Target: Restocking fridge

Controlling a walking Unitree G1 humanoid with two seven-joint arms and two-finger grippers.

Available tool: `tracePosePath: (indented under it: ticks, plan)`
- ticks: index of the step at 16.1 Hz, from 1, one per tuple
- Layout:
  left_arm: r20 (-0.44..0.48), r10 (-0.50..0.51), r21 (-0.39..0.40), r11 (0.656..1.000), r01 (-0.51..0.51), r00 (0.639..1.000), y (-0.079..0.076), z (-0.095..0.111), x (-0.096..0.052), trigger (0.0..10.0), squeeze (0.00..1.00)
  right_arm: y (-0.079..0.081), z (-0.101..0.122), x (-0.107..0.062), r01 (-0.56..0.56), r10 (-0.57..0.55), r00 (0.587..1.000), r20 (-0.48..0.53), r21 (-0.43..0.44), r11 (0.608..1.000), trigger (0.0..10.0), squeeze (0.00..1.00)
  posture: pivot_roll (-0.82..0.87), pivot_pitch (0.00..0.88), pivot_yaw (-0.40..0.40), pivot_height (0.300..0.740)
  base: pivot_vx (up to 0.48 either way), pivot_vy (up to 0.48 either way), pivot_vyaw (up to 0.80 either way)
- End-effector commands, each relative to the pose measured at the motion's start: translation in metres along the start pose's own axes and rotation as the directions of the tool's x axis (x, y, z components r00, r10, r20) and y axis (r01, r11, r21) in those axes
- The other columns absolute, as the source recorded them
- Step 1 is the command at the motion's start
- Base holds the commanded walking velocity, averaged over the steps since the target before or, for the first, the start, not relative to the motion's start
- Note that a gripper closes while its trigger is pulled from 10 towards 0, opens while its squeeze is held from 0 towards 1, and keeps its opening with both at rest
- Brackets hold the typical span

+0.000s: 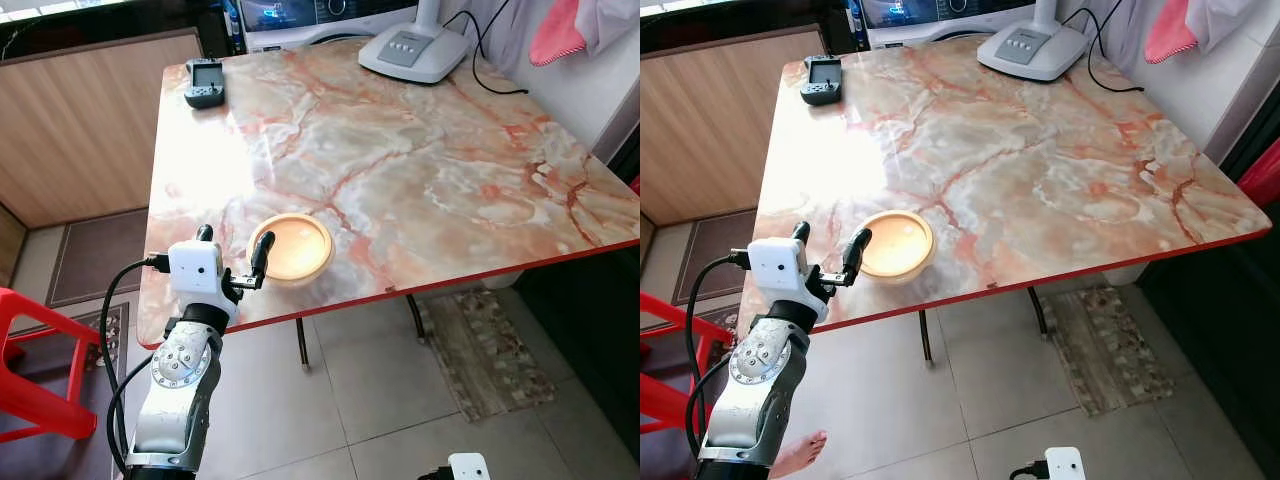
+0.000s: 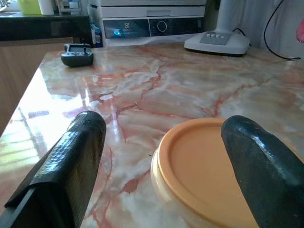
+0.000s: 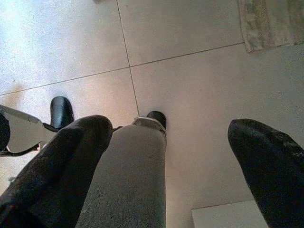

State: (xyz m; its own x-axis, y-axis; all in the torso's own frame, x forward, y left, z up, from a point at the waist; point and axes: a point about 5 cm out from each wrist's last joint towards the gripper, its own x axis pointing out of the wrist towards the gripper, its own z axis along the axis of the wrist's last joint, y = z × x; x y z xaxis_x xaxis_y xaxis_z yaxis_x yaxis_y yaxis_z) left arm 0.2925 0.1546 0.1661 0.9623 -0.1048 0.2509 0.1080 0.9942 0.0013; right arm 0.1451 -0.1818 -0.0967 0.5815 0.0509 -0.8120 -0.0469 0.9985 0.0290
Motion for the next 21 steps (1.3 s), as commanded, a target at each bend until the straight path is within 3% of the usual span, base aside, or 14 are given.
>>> tracePosePath:
  ticks: [1, 7, 14, 18, 20, 21]
  plan:
    - [0.003, -0.002, 0.018, 1.0, 0.002, 1.0, 0.001, 0.0, 0.0, 10.0, 0.0, 0.003, -0.014, -0.003, -0.013, 0.013, 0.999, -0.052, 0.006, 1.0, 10.0, 0.0, 0.04, 0.14, 0.043, 0.74, 0.277, 0.0, 0.0]
    - [0.02, -0.012, 0.022, 1.0, 0.011, 1.0, -0.003, 0.003, 0.001, 10.0, 0.0, 0.004, -0.014, -0.003, -0.019, 0.019, 0.998, -0.057, 0.005, 1.0, 10.0, 0.0, 0.05, 0.149, 0.041, 0.74, 0.279, 0.0, 0.0]
    - [0.008, -0.043, 0.045, 0.998, 0.043, 0.999, -0.009, -0.001, -0.001, 10.0, 0.0, 0.003, -0.014, -0.003, -0.027, 0.027, 0.998, -0.06, -0.002, 1.0, 10.0, 0.0, 0.05, 0.158, 0.036, 0.74, 0.0, 0.0, 0.0]
    - [-0.029, 0.009, 0.087, 0.996, -0.007, 1.0, -0.003, -0.006, -0.006, 10.0, 0.0, 0.002, -0.014, -0.003, -0.032, 0.032, 0.998, -0.063, -0.003, 0.999, 10.0, 0.0, 0.05, 0.164, 0.035, 0.74, 0.0, 0.0, 0.0]
    - [-0.081, 0.141, -0.043, 0.989, -0.145, 0.987, 0.015, -0.012, -0.01, 10.0, 0.0, 0.003, -0.014, -0.003, -0.036, 0.035, 0.997, -0.062, -0.004, 0.999, 10.0, 0.0, 0.06, 0.171, 0.034, 0.74, 0.0, 0.0, 0.0]
    - [-0.085, 0.158, -0.074, 0.984, -0.165, 0.984, 0.018, -0.012, -0.009, 10.0, 0.0, 0.003, -0.013, -0.003, -0.036, 0.036, 0.997, -0.061, -0.004, 0.999, 10.0, 0.0, 0.06, 0.172, 0.034, 0.74, 0.0, 0.0, 0.0]
